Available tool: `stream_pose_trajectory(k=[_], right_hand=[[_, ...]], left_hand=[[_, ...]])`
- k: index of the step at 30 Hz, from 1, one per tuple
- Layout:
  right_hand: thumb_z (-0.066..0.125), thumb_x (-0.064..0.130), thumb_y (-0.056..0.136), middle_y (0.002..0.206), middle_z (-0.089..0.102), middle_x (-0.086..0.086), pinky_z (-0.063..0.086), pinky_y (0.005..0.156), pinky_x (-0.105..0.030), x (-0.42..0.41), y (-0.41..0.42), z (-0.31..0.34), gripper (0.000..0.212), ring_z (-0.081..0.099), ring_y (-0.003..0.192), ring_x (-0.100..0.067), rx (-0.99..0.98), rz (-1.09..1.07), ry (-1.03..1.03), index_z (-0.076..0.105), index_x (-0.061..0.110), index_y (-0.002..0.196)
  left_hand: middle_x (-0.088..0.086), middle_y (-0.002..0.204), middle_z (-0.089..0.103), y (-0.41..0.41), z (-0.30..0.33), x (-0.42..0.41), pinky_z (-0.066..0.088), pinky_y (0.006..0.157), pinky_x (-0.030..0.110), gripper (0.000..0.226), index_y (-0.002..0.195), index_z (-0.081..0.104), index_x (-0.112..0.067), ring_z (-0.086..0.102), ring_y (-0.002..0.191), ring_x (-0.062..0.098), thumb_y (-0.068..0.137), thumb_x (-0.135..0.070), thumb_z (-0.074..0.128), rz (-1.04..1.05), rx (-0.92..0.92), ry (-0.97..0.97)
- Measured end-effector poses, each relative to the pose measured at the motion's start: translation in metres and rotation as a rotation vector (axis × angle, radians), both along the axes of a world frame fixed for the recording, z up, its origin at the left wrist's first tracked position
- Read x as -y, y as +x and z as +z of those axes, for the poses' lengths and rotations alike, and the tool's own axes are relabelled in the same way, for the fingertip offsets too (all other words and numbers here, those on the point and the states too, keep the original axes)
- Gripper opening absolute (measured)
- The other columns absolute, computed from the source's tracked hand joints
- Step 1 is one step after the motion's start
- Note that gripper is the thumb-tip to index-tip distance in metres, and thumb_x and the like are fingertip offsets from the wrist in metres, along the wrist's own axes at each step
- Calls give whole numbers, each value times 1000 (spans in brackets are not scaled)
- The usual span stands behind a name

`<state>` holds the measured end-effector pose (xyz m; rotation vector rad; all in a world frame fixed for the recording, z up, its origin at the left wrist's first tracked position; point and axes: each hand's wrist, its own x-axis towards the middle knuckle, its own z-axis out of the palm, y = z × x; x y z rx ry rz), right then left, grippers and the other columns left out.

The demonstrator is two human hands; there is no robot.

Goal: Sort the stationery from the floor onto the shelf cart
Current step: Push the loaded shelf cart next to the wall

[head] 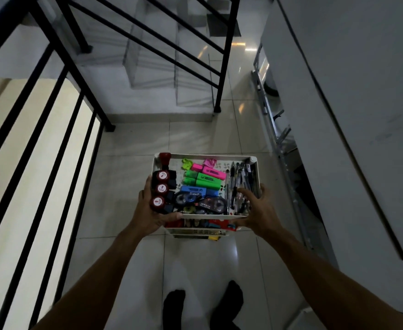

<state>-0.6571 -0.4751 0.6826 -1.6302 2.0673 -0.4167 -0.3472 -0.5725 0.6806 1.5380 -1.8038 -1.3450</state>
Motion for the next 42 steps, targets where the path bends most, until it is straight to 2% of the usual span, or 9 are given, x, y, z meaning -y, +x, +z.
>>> stream_pose_trajectory(k=[9, 14, 19, 27, 29, 33, 36, 40, 42], right_hand=[[91, 35, 54, 156, 11, -16, 41, 102, -57, -20, -68, -3, 89, 30, 137, -42, 7, -77, 3, 49, 31, 132], [92, 26, 55, 155, 13, -20, 39, 101, -56, -33, -111, -3, 85, 29, 137, -45, -9, -108, -34, 53, 27, 130], [92, 30, 54, 153, 19, -21, 45, 98, -60, -51, -153, 2, 85, 34, 135, -44, -20, -157, -46, 52, 28, 129], [96, 25, 47, 145, 28, -19, 50, 96, -47, -88, -209, 14, 83, 50, 121, -40, 33, -292, -96, 58, 20, 121], [96, 26, 46, 146, 25, -18, 47, 96, -41, -101, -222, 15, 84, 50, 121, -40, 49, -344, -95, 58, 20, 121], [96, 28, 47, 148, 24, -19, 42, 94, -30, -129, -242, 18, 86, 51, 121, -38, 65, -451, -94, 57, 19, 124], [95, 29, 49, 147, 24, -20, 38, 91, -26, -153, -253, 19, 88, 50, 121, -38, 61, -550, -75, 56, 17, 126], [95, 31, 49, 148, 25, -22, 34, 94, -28, -179, -263, 20, 90, 43, 127, -38, 50, -655, -63, 56, 15, 128], [95, 31, 49, 148, 24, -22, 39, 100, -36, -190, -266, 19, 90, 42, 128, -39, 53, -706, -60, 56, 13, 128]], left_hand=[[4, 144, 41, -73, -5, 2, 43, 104, 52, 140, 151, 13, -23, 39, 132, 24, 40, -59, 89, -68, 12, -83], [6, 144, 44, -119, -9, 9, 45, 101, 53, 136, 151, 16, -21, 45, 132, 26, 43, -45, 95, -112, -49, -38], [8, 141, 48, -172, -12, 13, 45, 101, 53, 134, 150, 18, -18, 48, 130, 28, 44, -42, 95, -184, -111, -31], [9, 140, 50, -254, -13, 11, 46, 99, 53, 131, 149, 23, -18, 49, 129, 30, 44, -44, 96, -310, -170, -34], [6, 138, 50, -275, -12, 9, 46, 99, 52, 131, 148, 23, -22, 49, 128, 27, 42, -51, 94, -347, -154, -49], [11, 138, 51, -319, -14, 8, 47, 98, 55, 129, 147, 27, -18, 50, 127, 31, 42, -39, 98, -448, -177, -20], [3, 138, 52, -351, -11, 6, 48, 96, 55, 127, 146, 27, -24, 50, 126, 28, 43, -44, 97, -553, -143, -43], [0, 138, 52, -390, -10, 1, 49, 95, 55, 127, 147, 26, -28, 50, 127, 27, 43, -45, 97, -661, -157, -26], [1, 138, 52, -408, -10, 0, 48, 95, 55, 127, 147, 26, -26, 51, 126, 29, 44, -42, 97, -723, -165, -31]])
